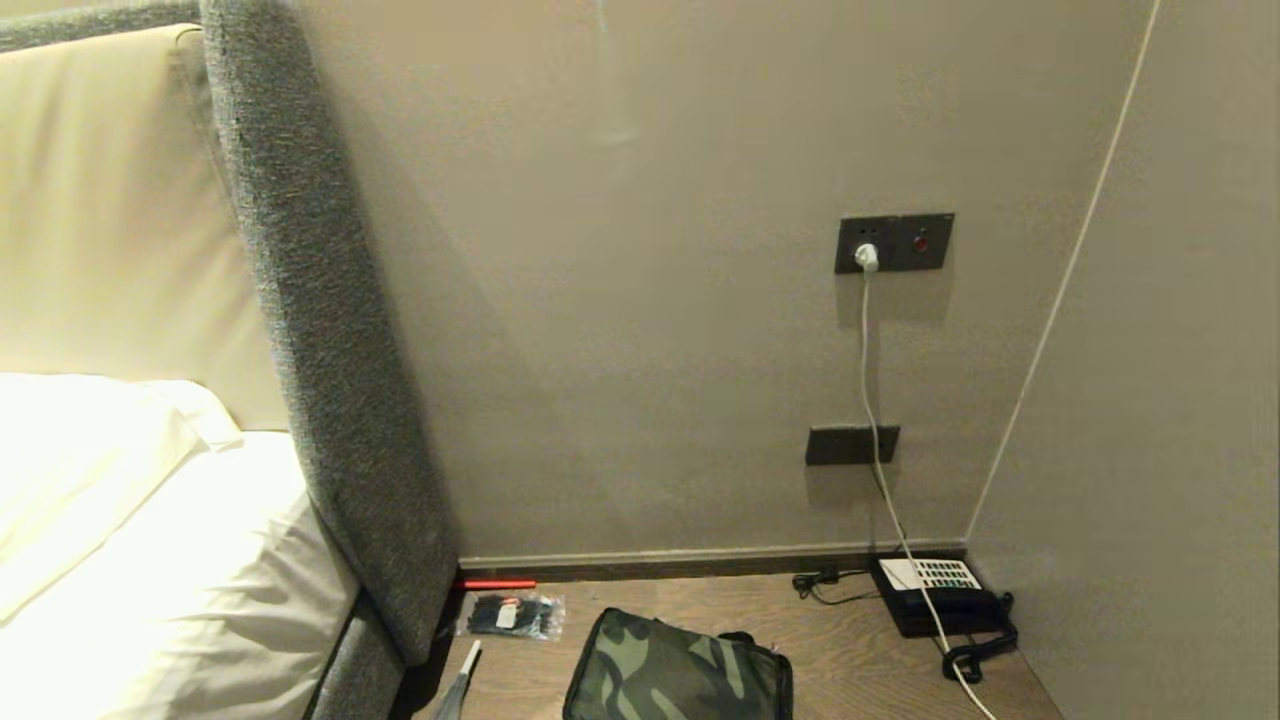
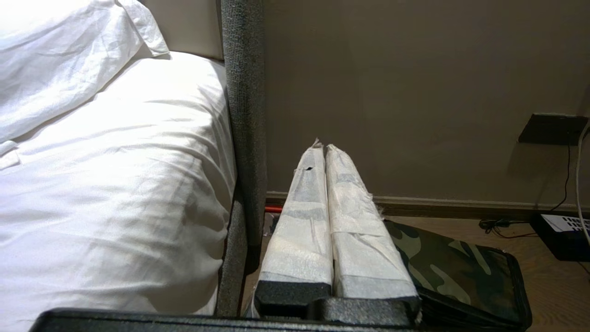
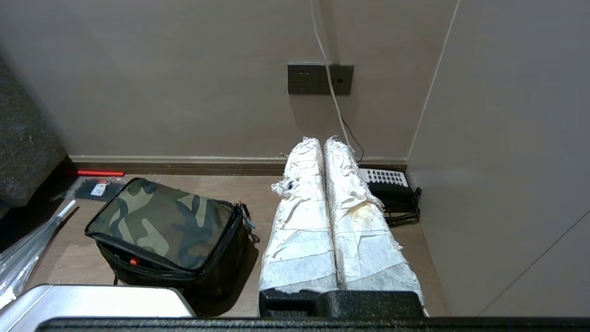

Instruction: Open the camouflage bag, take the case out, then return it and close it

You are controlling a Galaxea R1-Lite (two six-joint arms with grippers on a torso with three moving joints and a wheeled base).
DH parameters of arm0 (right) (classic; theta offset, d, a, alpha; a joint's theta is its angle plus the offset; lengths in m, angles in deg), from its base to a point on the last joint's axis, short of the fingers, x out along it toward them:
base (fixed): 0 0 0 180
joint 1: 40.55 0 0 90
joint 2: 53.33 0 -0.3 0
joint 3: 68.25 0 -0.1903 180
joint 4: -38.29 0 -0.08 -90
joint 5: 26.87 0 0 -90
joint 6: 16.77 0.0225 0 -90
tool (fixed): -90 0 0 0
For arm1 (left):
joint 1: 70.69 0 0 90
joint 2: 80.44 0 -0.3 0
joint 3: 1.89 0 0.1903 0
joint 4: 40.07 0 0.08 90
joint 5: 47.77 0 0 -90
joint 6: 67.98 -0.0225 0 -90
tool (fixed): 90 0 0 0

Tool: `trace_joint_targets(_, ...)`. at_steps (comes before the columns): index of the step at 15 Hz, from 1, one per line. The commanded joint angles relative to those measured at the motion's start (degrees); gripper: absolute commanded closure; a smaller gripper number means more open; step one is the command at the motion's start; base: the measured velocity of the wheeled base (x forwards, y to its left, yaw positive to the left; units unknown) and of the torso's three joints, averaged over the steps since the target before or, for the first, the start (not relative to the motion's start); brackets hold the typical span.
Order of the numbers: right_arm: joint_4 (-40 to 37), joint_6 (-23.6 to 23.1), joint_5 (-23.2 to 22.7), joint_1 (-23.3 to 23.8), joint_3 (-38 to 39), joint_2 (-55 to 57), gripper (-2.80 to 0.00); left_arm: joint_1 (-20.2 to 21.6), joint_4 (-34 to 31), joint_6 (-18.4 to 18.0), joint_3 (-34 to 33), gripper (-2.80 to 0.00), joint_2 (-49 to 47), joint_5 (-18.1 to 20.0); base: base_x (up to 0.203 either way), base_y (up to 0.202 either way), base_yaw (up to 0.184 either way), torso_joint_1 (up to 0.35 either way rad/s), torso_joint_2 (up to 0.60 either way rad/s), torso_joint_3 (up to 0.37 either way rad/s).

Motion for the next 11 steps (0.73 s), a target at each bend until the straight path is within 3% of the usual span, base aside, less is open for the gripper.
trace_joint_targets(1,0.0,0.0,-0.1,0.0,0.0,-0.3,0.00,0.0,0.0,0.0,-0.2,0.00,0.1,0.0,0.000,0.000,0.000,0.002,0.00,0.051)
trace_joint_targets(11,0.0,0.0,-0.1,0.0,0.0,-0.3,0.00,0.0,0.0,0.0,-0.2,0.00,0.1,0.0,0.000,0.000,0.000,0.000,0.00,0.003)
